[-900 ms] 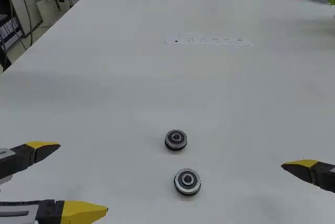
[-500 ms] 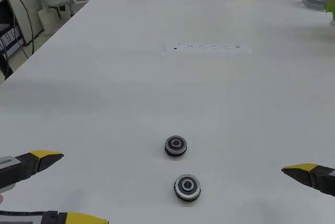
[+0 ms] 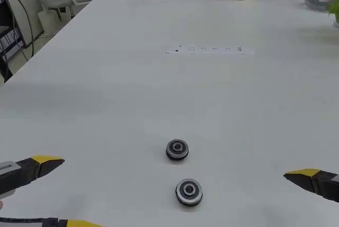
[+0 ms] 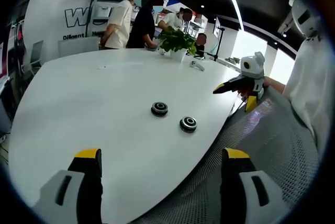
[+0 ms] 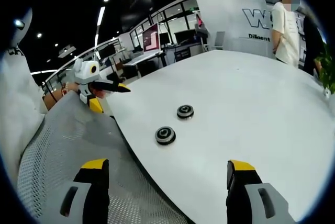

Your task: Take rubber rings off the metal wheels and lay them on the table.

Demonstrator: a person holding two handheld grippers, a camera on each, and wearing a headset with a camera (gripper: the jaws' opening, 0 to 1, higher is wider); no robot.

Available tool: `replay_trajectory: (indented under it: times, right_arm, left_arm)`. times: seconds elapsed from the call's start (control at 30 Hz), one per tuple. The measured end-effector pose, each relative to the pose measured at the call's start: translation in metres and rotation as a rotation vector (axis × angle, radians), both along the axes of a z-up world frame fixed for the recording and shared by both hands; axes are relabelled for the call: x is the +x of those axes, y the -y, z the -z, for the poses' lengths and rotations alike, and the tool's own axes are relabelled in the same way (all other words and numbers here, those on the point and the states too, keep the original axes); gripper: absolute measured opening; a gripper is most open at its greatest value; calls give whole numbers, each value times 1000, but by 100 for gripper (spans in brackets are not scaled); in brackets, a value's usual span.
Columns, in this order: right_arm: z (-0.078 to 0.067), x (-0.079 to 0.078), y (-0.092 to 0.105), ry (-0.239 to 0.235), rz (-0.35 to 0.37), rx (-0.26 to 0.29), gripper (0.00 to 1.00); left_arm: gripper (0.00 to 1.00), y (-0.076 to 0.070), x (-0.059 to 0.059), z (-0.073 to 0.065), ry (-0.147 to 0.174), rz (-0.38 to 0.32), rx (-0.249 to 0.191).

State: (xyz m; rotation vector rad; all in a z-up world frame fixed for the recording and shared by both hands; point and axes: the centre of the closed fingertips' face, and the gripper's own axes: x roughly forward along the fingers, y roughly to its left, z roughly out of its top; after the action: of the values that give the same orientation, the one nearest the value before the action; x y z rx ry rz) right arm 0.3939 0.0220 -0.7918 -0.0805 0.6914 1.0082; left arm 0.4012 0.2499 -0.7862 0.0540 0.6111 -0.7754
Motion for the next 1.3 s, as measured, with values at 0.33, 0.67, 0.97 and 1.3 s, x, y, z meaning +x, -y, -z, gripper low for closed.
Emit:
replay_trajectory:
  times: [0.33, 0.67, 0.97, 1.3]
  right_arm:
    - [0, 0, 0, -2, 3, -4, 93]
    - [1, -1, 1, -8, 1, -6, 92]
    - [2, 0, 1, -8, 3, -9, 92]
    - [2, 1, 2, -12, 11, -3, 91]
  left_arm:
    - [93, 0, 0, 0, -2, 0, -7]
    - [92, 0, 0, -1, -3, -8, -16]
    - [92, 1, 1, -1, -2, -8, -22]
    - [91, 4, 2, -8, 13, -12, -72]
